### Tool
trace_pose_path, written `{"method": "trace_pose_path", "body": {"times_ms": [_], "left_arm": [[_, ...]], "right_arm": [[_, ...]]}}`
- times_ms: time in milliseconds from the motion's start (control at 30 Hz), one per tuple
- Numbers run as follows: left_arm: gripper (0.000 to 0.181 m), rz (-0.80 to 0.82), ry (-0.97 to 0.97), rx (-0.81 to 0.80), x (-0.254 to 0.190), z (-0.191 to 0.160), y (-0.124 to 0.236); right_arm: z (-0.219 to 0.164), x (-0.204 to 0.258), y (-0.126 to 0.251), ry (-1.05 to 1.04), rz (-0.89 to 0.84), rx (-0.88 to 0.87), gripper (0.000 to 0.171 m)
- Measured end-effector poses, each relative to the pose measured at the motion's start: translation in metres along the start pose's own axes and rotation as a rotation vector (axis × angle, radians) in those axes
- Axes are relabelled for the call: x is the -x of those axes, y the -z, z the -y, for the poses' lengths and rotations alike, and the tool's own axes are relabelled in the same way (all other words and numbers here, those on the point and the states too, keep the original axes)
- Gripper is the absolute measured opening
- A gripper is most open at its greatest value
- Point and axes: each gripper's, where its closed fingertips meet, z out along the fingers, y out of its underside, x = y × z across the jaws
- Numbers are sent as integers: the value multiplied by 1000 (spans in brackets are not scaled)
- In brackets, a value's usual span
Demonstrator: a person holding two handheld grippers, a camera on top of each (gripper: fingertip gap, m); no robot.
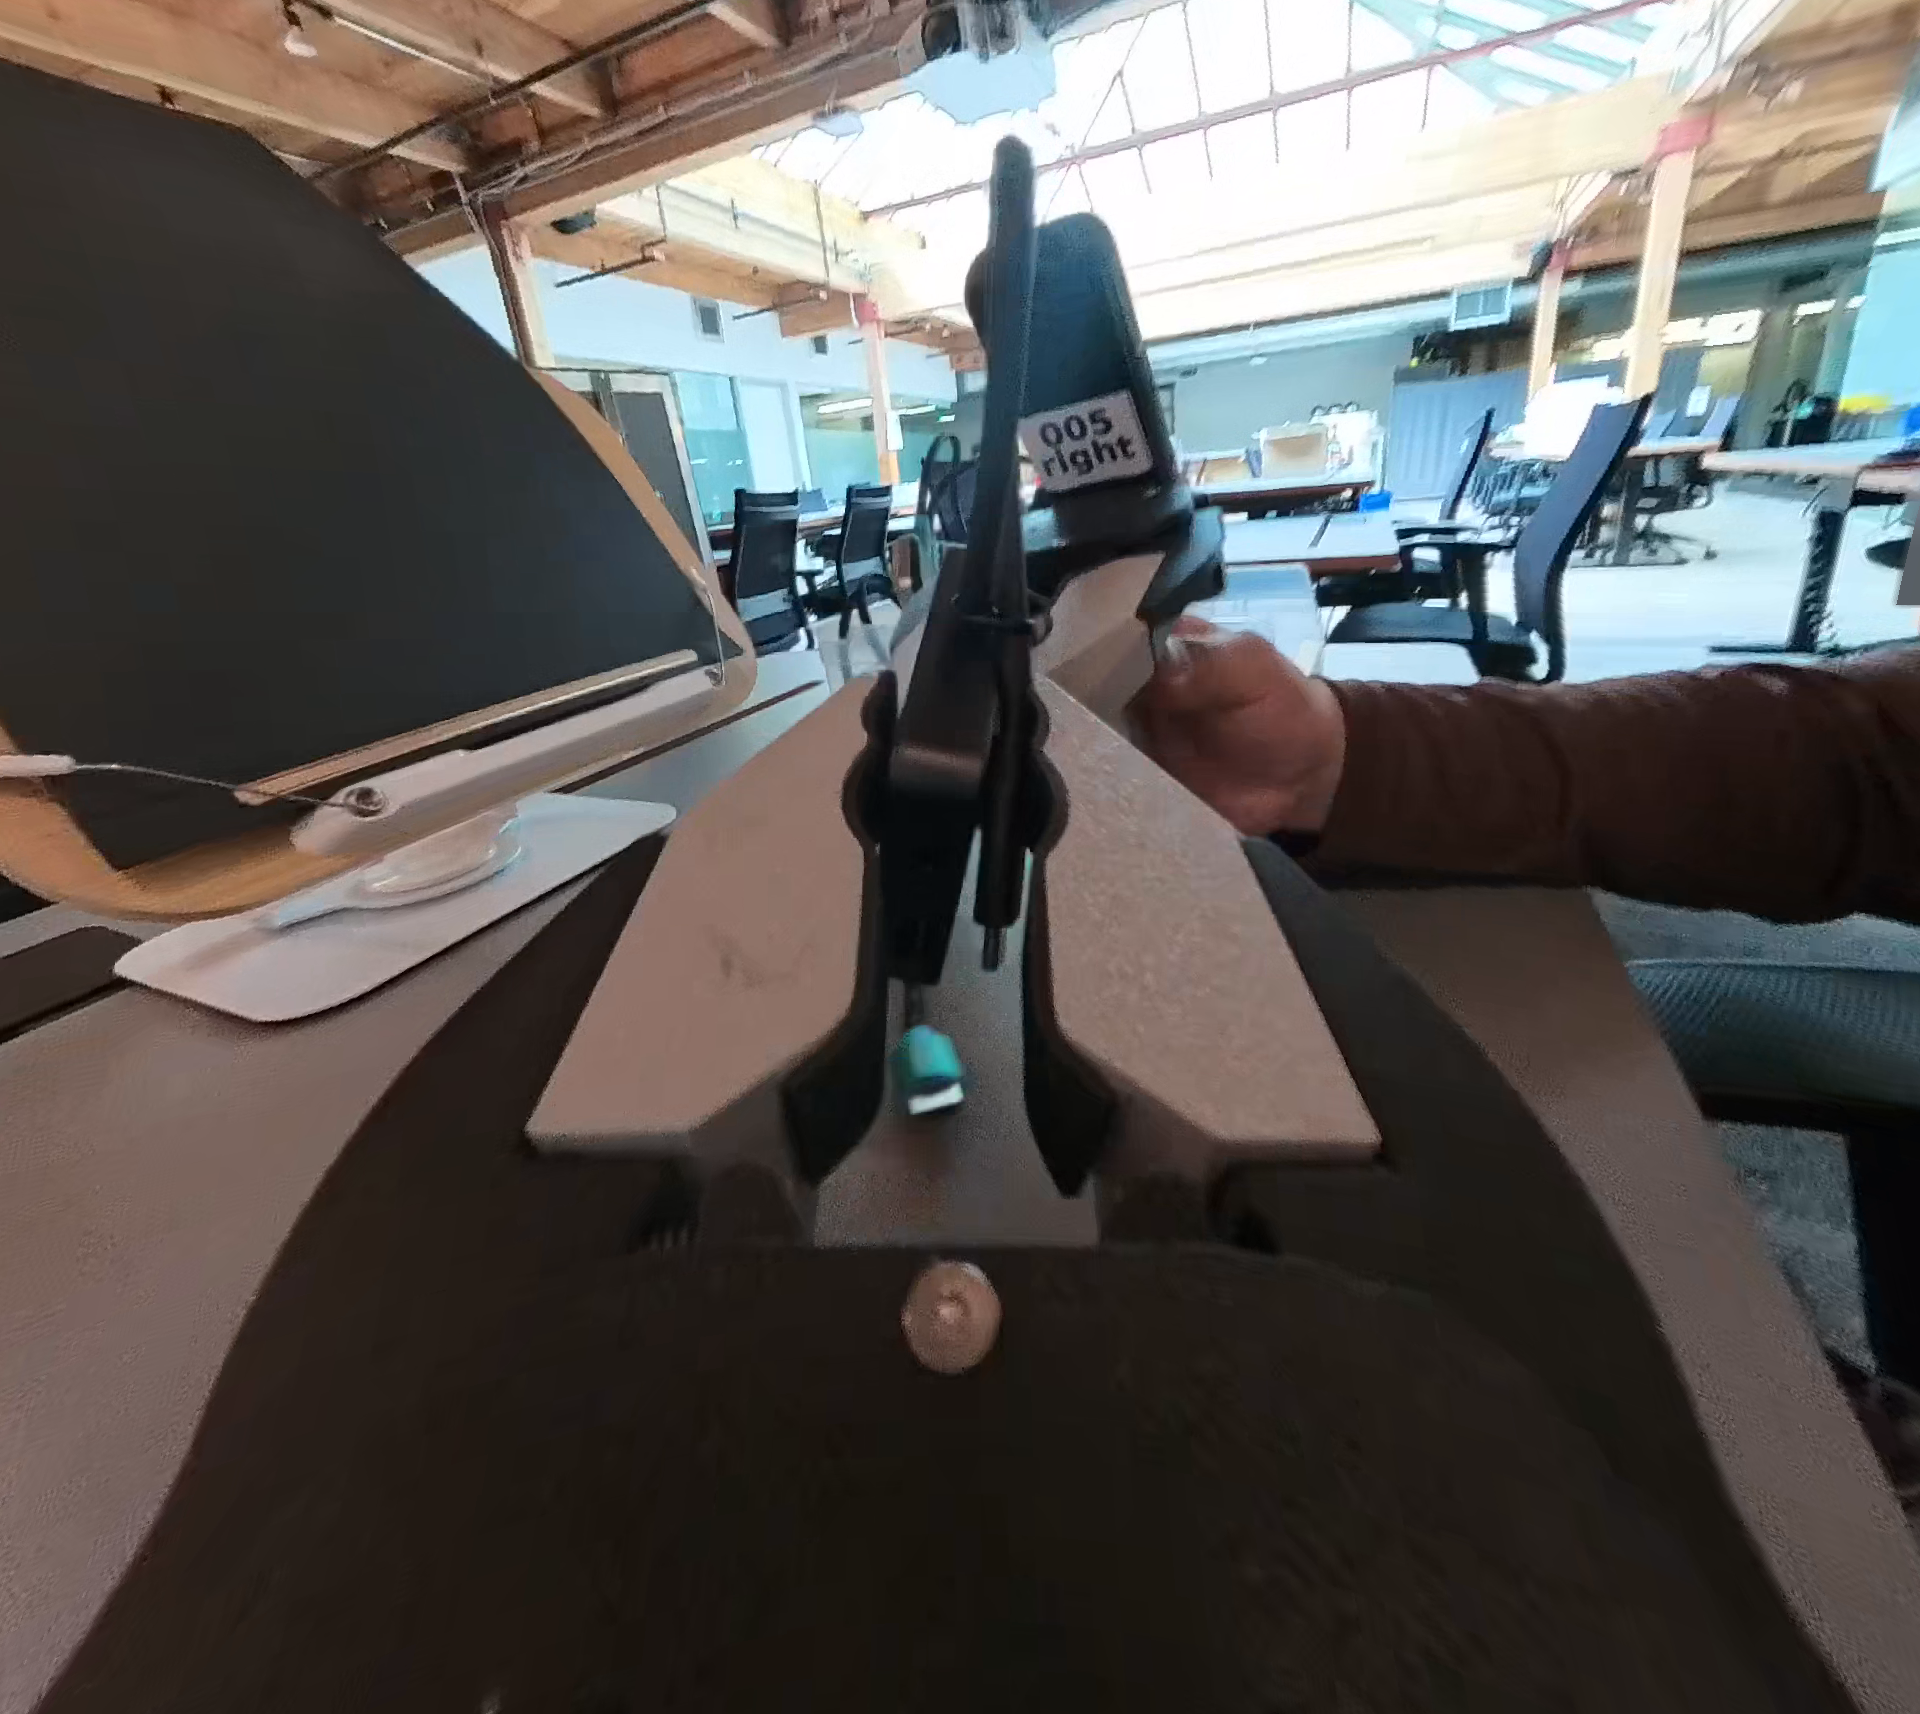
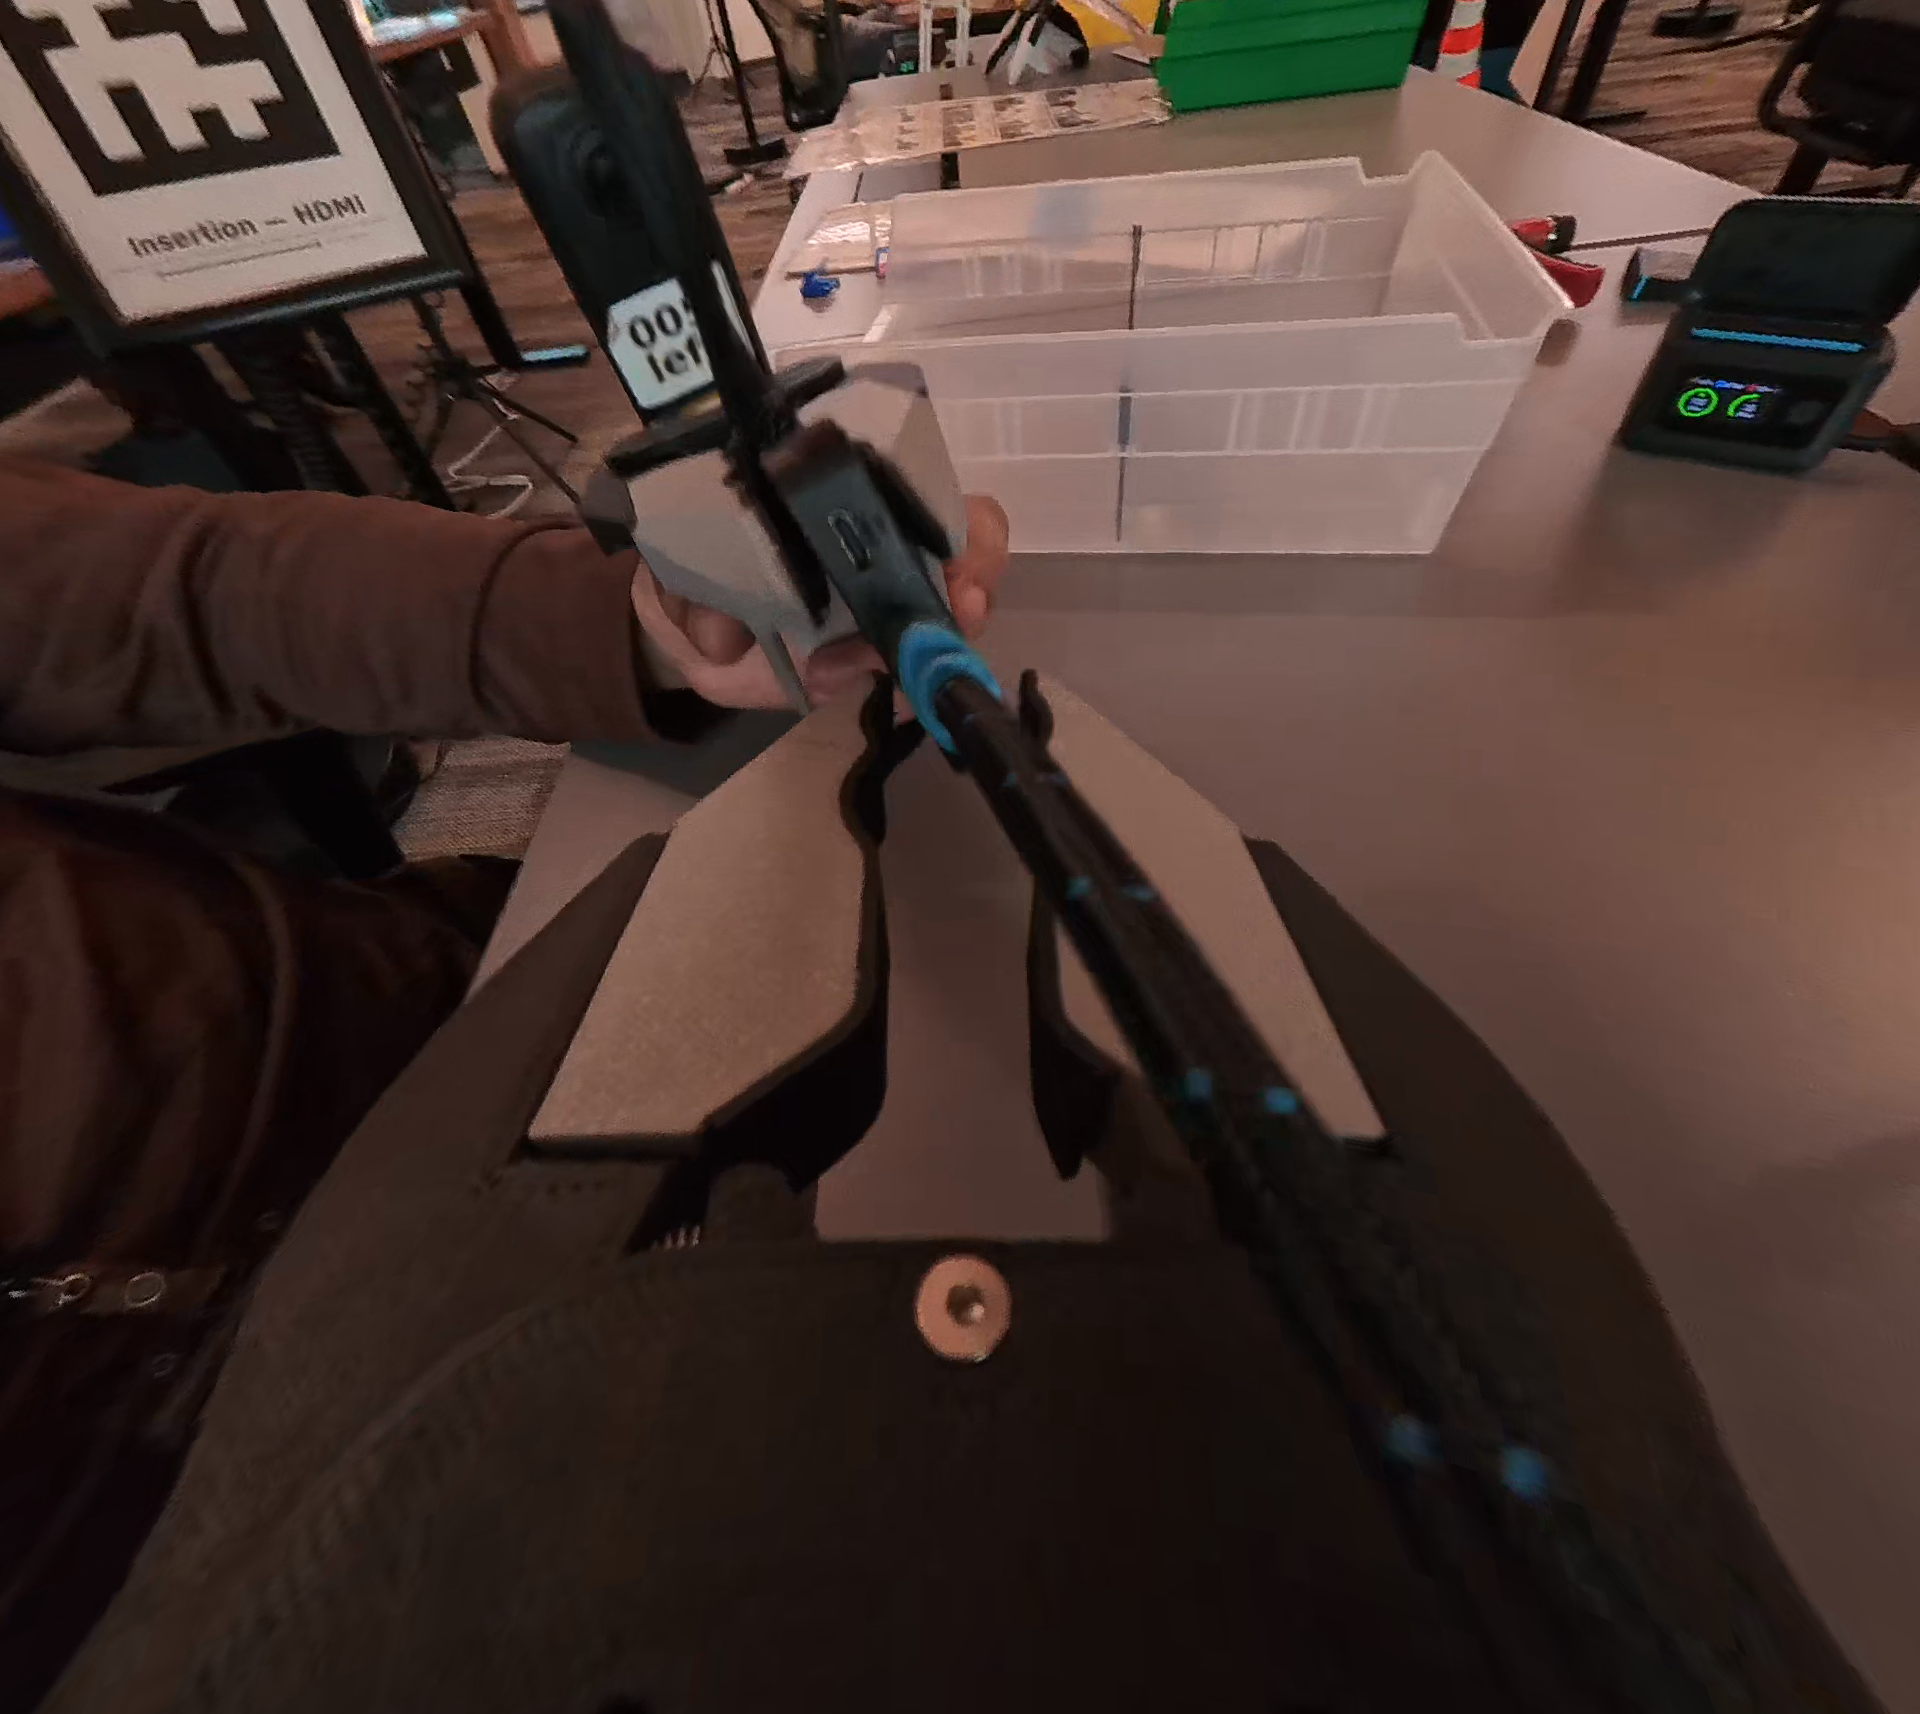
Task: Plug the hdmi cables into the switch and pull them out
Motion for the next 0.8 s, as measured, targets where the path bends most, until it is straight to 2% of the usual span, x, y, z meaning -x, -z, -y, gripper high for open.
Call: {"method": "trace_pose_path", "body": {"times_ms": [133,267,433,567,700,800], "left_arm": [[19,-34,44,45,-6,-11,-5],[23,8,30,70,1,-15,-4],[45,204,-33,28,31,-6,6],[47,321,-69,122,50,-20,9],[40,458,-199,230,66,-28,18],[38,447,-263,251,59,-30,15]], "right_arm": [[1,3,5,-47,51,-8,21],[-5,1,7,5,17,47,17],[-6,-12,20,3,-67,78,16],[-6,-27,39,-34,-177,132,13],[30,-31,67,-7,-271,185,12],[79,-44,104,72,-408,213,12]]}}
